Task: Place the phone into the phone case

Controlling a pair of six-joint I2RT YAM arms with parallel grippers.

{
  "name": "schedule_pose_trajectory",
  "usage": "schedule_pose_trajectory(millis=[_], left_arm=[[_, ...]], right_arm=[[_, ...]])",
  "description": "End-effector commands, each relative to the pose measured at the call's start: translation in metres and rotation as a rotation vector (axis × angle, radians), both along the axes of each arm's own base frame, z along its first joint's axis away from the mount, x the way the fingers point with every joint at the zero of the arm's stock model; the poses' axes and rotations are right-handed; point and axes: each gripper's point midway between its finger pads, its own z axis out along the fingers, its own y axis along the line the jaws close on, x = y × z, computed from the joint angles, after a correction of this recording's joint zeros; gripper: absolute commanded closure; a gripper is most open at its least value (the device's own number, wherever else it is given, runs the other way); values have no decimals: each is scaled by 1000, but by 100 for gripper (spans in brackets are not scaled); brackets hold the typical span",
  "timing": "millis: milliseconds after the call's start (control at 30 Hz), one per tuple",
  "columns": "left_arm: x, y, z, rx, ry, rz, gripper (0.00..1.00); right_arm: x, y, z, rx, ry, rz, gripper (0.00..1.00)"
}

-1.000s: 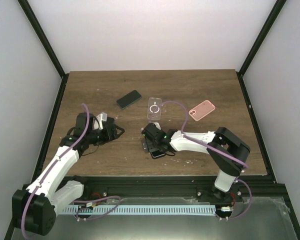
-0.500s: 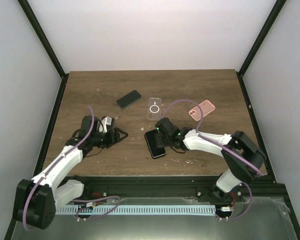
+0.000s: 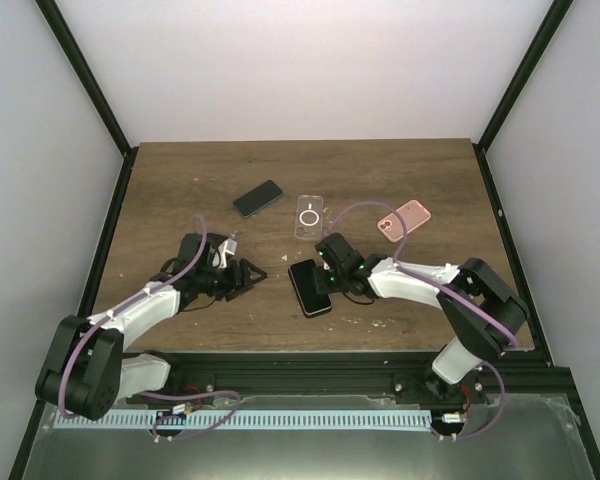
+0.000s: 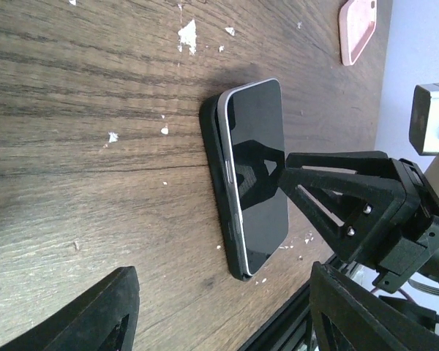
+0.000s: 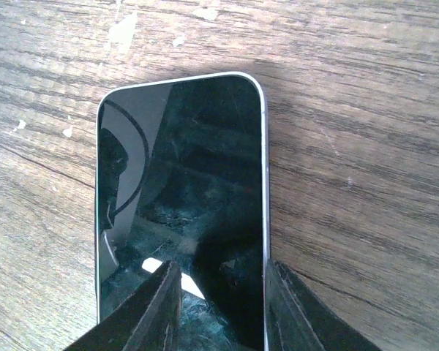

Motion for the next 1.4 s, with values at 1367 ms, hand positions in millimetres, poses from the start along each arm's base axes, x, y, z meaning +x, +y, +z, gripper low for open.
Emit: schedule_pose_trajectory(millis=[1367], left_arm=[[7, -39, -54, -13, 75, -69, 66]], right_arm=[[-71, 48, 1, 179, 192, 131, 76]])
